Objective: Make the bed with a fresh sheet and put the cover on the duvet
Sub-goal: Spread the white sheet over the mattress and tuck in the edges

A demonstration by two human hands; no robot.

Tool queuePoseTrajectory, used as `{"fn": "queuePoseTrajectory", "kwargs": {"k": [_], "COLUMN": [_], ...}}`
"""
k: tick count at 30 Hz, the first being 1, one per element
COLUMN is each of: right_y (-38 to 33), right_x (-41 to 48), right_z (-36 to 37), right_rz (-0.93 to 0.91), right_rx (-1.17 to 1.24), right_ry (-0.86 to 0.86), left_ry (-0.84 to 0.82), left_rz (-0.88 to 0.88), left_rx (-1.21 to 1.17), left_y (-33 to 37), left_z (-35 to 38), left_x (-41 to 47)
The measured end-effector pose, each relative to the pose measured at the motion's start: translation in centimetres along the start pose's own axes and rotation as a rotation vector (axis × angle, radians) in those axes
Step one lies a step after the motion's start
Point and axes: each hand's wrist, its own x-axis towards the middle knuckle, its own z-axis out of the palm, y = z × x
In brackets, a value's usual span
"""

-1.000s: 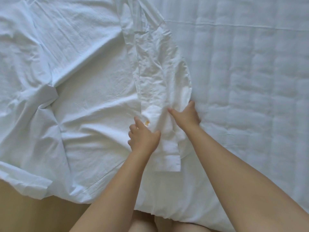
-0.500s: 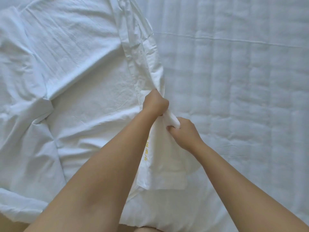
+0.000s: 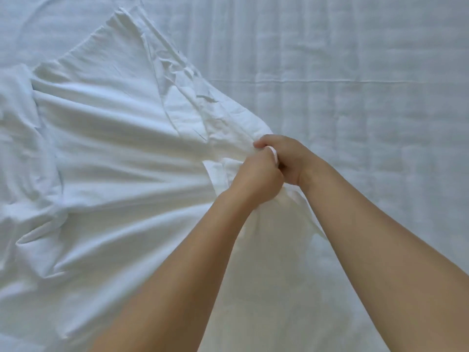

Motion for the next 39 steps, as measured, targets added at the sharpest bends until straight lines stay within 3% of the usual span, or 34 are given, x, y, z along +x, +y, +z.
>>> {"fn": "queuePoseTrajectory", "kwargs": {"k": [5,10,14,17,20,22,25,27,31,33,37,39], "right_y": [-0.9,-1.0,0.5,4.0,9.0,12.3,15.4,15.8,15.0,14.7,14.0,13.2], "right_x": [-5.5,-15.3,-23.8,-26.2,-26.4,-26.4,-25.8,-24.9,-23.6,-23.8,-26.9,-29.4], "right_z": [-11.7,-30.1,-44.6,-51.4,-53.8,-53.8,-52.8,-51.6,-49.7,-49.8,-52.8,-55.9], "right_rz": [-0.117,-0.209,-0.235,-0.167,-0.076,-0.002,0.044,0.031,-0.041,-0.078,-0.106,-0.133], "right_rx": [0.087,0.222,0.093,-0.030,-0.137,-0.174,-0.184,-0.134,0.169,0.142,0.160,0.190], "right_ry": [0.221,0.531,0.806,0.887,0.783,0.669,0.600,0.564,0.660,0.730,0.864,0.928], "left_ry": [-0.045,-0.233,-0.407,-0.520,-0.489,-0.375,-0.252,-0.191,-0.319,-0.394,-0.353,-0.372], "left_rz": [0.035,0.153,0.261,0.322,0.343,0.205,-0.112,-0.157,-0.246,-0.305,-0.120,-0.041], "left_rx": [-0.052,-0.132,-0.230,-0.105,0.355,0.564,0.426,0.298,-0.109,-0.212,-0.059,-0.109], "left_y": [9.9,25.3,36.4,38.4,34.1,30.1,27.2,27.4,30.1,31.8,36.4,39.8], "left_z": [7.9,22.0,32.9,39.4,42.1,42.0,40.8,41.2,43.0,43.9,46.7,48.5], "left_x": [0.1,1.2,-0.5,-1.7,-1.2,-0.8,-0.8,-1.0,-1.5,-1.7,-2.1,-2.4]}}
